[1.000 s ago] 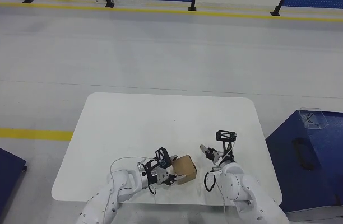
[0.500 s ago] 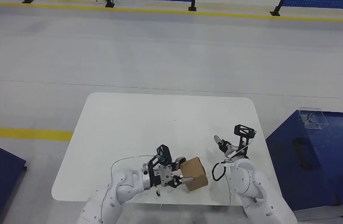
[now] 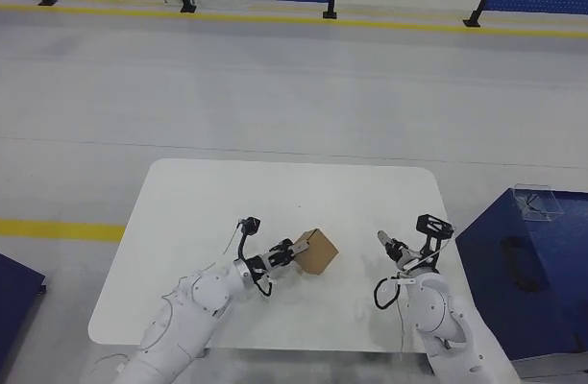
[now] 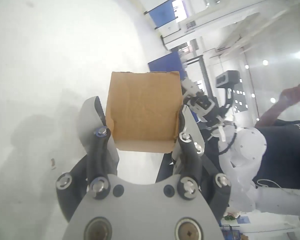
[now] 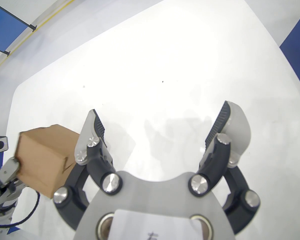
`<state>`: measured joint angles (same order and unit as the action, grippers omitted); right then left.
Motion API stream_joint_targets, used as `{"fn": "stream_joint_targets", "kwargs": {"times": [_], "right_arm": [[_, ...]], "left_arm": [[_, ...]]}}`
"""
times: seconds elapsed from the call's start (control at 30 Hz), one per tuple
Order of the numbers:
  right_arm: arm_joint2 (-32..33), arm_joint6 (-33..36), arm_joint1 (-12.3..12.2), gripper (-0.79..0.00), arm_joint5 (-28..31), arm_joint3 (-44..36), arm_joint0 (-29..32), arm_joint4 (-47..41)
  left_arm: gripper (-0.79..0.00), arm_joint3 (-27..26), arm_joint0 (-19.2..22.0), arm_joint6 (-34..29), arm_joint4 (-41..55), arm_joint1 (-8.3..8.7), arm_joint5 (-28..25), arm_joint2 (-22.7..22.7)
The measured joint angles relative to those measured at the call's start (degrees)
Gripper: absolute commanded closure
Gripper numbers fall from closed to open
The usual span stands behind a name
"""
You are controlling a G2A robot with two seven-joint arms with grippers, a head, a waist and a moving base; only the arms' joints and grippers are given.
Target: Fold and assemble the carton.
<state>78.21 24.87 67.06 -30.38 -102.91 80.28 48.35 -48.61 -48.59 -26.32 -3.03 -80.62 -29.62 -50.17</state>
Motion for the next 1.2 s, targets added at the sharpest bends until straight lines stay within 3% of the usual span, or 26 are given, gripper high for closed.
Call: {"fn": "stream_joint_targets", "kwargs": {"times": [0.03, 0.23, 0.37, 0.47, 0.5, 0.53, 0.57, 0.67, 0.8, 1.03, 1.2], "right_arm": [[-0.17, 0.20, 0.06, -0.785, 0.01, 0.17, -0.17, 0.13], [-0.58, 0.96, 0.37, -0.785, 0.06, 1.08, -1.11, 0.28], [-1.03, 1.43, 0.57, -0.785, 0.29, 1.51, -1.44, 0.36], [-1.45, 1.68, 0.74, -0.785, 0.56, 2.00, -1.75, 0.28], [-1.63, 1.83, 0.80, -0.785, 0.69, 2.17, -1.87, 0.27], [-1.93, 2.13, 0.87, -0.785, 0.89, 2.42, -2.08, 0.32], [-2.20, 2.34, 0.92, -0.785, 0.98, 2.60, -2.25, 0.50], [-3.30, 2.53, 1.13, -0.785, 0.81, 2.84, -2.71, 1.46], [-4.38, 2.66, 1.43, -0.785, 0.40, 2.64, -2.93, 1.92], [-5.51, 3.39, 1.73, -0.785, 0.10, 2.94, -3.08, 2.50], [-5.48, 3.36, 1.72, -0.785, 0.10, 2.93, -3.08, 2.48]], "left_arm": [[-0.785, 1.09, 0.69, -0.44, 0.07, -0.36, 1.13, 0.59], [-0.785, 3.10, 2.42, 0.71, -0.98, -1.02, 1.91, 0.97], [-0.785, 1.30, 1.81, 3.60, -4.55, 0.08, 1.59, -1.26], [-0.785, -3.44, -0.46, 7.43, -9.32, 1.56, 0.99, -4.04], [-0.668, -5.67, -1.57, 8.99, -11.42, 2.08, 0.53, -4.94], [-0.148, -9.24, -3.34, 10.89, -14.35, 2.73, -0.56, -5.97], [0.000, -12.14, -4.80, 12.34, -16.47, 3.18, -1.86, -6.73], [0.000, -21.46, -9.41, 18.06, -26.58, 4.55, -6.00, -8.99], [0.000, -30.09, -13.84, 26.07, -44.40, 5.34, -3.54, -9.02], [0.000, -26.11, -10.34, 25.95, -60.19, 4.17, 6.95, -4.27], [0.000, -25.80, -10.21, 25.97, -60.56, 4.10, 7.37, -4.04]]}}
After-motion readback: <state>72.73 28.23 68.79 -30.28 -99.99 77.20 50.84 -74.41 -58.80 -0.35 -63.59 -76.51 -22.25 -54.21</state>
